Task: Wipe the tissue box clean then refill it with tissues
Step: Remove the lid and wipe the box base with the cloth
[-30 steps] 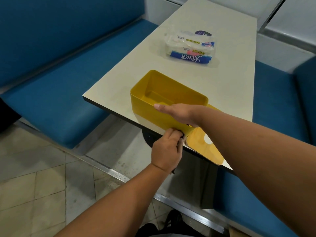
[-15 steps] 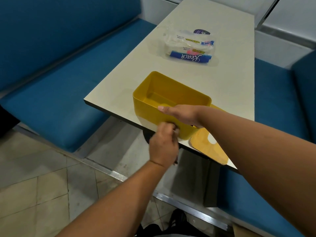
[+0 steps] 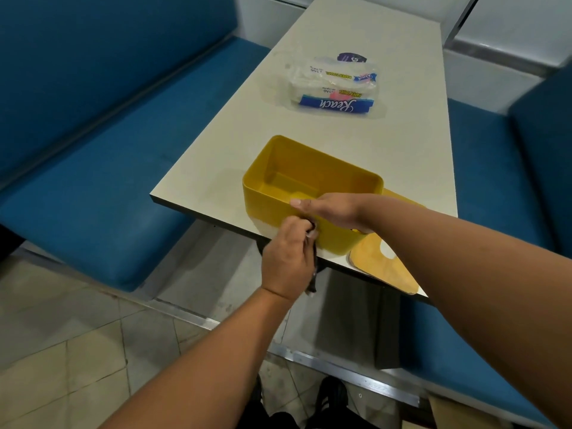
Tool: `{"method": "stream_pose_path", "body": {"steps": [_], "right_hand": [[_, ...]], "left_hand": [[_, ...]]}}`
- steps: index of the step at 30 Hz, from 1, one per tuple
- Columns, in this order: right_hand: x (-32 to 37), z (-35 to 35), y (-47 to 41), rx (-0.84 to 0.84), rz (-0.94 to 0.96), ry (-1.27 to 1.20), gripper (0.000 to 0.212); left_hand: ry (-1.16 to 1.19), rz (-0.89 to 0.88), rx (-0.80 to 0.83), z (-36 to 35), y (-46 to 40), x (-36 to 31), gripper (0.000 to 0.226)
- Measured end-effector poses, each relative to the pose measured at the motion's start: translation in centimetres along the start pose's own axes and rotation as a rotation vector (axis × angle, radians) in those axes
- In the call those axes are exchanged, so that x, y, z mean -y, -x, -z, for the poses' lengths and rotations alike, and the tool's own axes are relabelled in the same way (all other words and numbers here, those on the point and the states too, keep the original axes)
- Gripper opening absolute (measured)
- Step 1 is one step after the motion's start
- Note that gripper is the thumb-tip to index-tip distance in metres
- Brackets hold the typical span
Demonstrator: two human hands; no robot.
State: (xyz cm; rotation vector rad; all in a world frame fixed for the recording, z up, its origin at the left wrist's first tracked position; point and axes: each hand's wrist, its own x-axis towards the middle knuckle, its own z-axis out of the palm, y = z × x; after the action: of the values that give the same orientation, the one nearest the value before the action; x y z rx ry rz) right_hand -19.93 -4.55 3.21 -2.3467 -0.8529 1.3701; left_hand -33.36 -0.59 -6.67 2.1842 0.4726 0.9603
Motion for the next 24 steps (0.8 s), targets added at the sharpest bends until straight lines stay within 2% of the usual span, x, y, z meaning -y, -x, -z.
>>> {"method": "stream_pose_path", "body": {"steps": [2, 5, 9, 12, 15, 17, 18, 21, 24], "right_hand": [[0.0, 0.0, 0.0, 0.002, 0.003, -0.013, 0.109], [0.2, -0.1, 0.4, -0.027, 0.005, -0.036, 0.109], [0.8, 0.1, 1.2, -0.115, 0.122, -0.015, 0.064], [1.6, 0.3, 2.1, -0.269, 0.196, 0.028, 0.050], [1.7, 1.2, 2.8, -0.638, 0.202, 0.200, 0.036], [1.1, 2.0, 3.8, -0.859, 0.055, 0.360, 0.030], [0.6, 2.3, 4.5, -0.917, -0.044, 0.419, 0.029], [-1.5, 2.7, 6.0, -0.853, -0.324, 0.487, 0.030], [-2.7, 2.2, 5.9, -0.679, -0.364, 0.340, 0.024]], "left_hand": [[0.016, 0.012, 0.024, 0.9, 0.0, 0.1, 0.007], [0.017, 0.182, -0.088, 4.1, -1.2, 1.4, 0.014], [-0.036, 0.305, -0.195, 8.3, -4.5, 2.2, 0.010], [-0.126, 0.353, -0.196, 10.0, -8.0, 2.5, 0.021], [-0.310, 0.363, -0.016, 10.5, -11.4, 2.5, 0.033], [-0.430, 0.332, 0.171, 10.3, -13.3, 2.4, 0.039], [-0.475, 0.308, 0.254, 10.1, -14.2, 2.3, 0.040], [-0.551, 0.282, 0.406, 9.4, -15.4, 2.1, 0.030], [-0.548, 0.279, 0.441, 9.1, -15.4, 1.5, 0.019]]}}
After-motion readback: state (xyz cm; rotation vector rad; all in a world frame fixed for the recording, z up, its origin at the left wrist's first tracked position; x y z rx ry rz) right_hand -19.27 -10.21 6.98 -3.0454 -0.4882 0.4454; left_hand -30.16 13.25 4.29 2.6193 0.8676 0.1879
